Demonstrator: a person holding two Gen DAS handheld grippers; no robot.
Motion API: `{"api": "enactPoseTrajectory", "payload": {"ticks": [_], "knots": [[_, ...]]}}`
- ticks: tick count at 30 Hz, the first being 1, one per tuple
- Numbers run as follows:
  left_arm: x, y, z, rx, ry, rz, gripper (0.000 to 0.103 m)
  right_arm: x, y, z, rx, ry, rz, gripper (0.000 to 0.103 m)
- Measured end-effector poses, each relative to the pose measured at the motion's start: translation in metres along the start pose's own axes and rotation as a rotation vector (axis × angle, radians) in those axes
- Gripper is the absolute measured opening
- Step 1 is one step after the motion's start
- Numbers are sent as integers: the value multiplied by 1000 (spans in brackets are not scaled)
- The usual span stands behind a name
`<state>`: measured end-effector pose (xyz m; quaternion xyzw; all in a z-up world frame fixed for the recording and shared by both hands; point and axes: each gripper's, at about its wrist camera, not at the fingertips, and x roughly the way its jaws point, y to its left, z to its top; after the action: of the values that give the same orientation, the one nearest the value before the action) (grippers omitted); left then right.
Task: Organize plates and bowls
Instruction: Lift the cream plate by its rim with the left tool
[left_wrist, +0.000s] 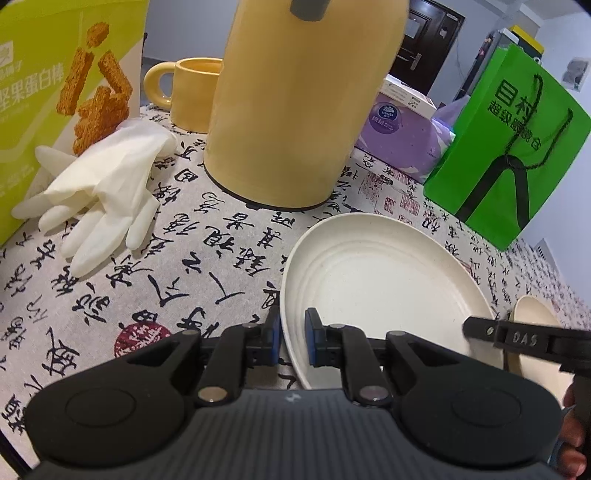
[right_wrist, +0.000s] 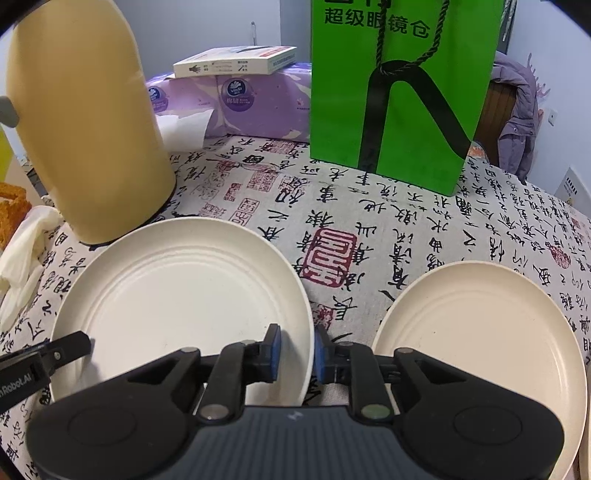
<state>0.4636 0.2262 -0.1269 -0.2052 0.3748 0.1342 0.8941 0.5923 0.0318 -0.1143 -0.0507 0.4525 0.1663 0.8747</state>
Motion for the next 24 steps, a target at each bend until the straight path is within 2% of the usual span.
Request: {"api": "enactPoseTrajectory", "payload": {"ticks": [2,11,24], "knots": [[-1,-2,0,15,-7,17,14,-3,-1,-1,1,-18,8,12],[-7,0,1,18,-36,50,15,-17,-2,-3,-3,-66,65,9],[-15,1,3,9,-68,53,15,-32,-5,-8,4,-130,111,9]]}}
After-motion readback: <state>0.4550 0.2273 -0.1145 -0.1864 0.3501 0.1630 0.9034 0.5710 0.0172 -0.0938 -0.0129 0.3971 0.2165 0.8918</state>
